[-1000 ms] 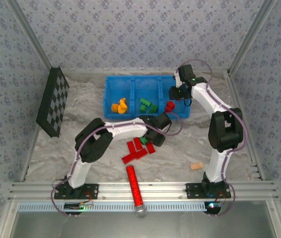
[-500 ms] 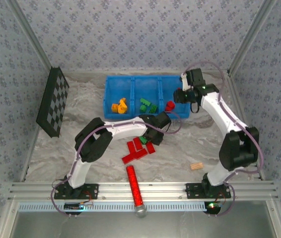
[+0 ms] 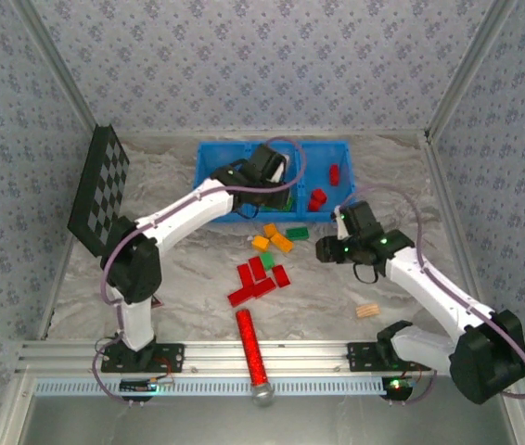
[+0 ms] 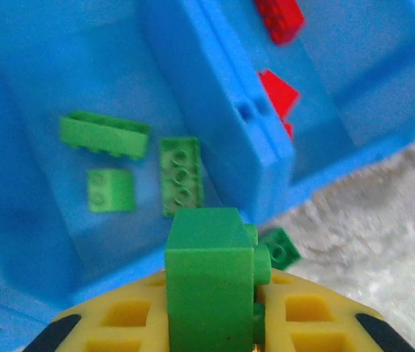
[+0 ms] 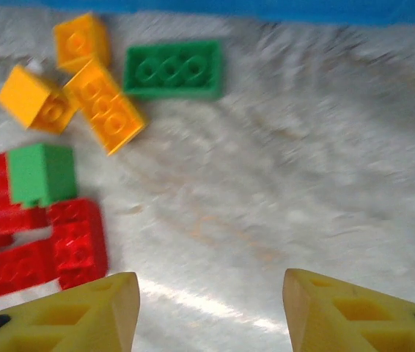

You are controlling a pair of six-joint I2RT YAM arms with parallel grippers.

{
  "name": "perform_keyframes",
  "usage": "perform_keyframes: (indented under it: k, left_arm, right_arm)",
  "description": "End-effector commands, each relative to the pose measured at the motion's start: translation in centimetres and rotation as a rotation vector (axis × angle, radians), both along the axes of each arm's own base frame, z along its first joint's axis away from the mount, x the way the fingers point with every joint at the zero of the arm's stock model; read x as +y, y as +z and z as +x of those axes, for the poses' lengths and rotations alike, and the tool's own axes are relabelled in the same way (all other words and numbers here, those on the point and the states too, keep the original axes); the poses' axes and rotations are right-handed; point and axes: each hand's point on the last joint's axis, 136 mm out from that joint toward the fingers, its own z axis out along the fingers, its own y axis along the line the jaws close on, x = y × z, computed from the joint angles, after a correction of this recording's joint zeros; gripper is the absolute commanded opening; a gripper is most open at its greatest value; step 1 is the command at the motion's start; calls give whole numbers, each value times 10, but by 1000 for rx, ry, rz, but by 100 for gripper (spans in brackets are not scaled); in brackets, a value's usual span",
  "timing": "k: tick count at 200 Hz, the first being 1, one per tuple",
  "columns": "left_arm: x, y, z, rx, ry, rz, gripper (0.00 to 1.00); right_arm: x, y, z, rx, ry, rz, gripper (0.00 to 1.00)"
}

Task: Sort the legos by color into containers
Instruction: Place the lego in the container.

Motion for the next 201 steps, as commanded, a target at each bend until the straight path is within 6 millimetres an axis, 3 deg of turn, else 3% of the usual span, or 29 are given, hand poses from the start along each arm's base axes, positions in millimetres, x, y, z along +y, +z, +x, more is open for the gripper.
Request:
perform_keyframes:
  k: [1,32,45,79,120,201]
  left_arm:
    - [1,-15,26,14,37,27,13]
    - [-4,-40,54,47,50,61,13]
    - [-11,-39,68,39,59,53,13]
    - [-10,-72,75,122,65,129,13]
    - [-3,-92,71,164,80,172,21]
    - [0,-84,66,168,74,161,50]
  right_arm:
    - [22,0,-10,-6,22,37,58]
    - [43,-12,-21,8,68,6,62]
    - [50,-17,-23,15,80,-2,63]
    - [72,-33,-20,26,127,33,65]
    - [92,-52,-18,64,193,-6,66]
    - [108,-75,-11,110,220,-43,65]
